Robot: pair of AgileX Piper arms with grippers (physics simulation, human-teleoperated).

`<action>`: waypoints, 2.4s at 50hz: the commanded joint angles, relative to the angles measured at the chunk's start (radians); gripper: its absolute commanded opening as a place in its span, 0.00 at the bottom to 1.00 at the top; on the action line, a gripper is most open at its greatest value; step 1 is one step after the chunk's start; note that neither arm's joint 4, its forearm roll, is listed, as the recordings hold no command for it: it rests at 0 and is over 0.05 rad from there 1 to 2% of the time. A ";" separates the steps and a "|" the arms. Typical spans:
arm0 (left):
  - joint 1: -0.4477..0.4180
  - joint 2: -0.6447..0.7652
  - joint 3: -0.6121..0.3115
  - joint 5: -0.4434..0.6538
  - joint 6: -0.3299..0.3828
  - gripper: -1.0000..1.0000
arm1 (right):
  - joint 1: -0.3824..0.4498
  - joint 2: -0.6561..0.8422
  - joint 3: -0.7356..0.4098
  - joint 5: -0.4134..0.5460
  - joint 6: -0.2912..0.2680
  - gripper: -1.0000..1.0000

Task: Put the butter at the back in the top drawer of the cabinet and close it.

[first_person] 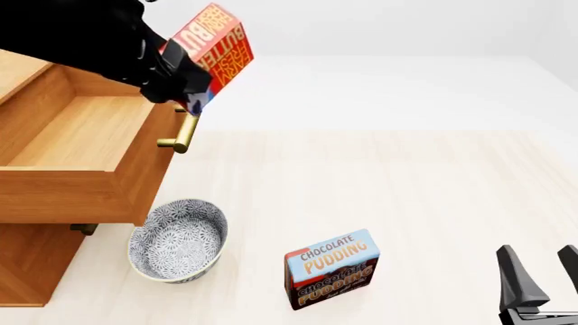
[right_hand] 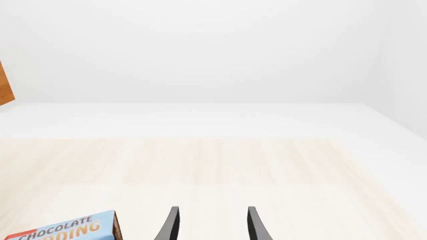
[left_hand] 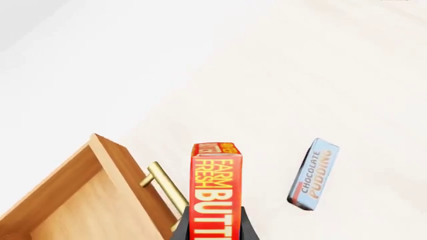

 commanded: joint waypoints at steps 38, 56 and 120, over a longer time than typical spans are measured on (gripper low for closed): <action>0.250 -0.216 0.069 0.101 0.038 0.00 | 0.000 0.000 0.000 0.000 0.000 1.00; 0.317 -0.159 0.007 0.103 -0.046 0.00 | 0.000 0.000 0.000 0.000 0.000 1.00; 0.506 -0.049 0.055 0.066 -0.087 0.00 | 0.000 0.000 0.000 0.000 0.000 1.00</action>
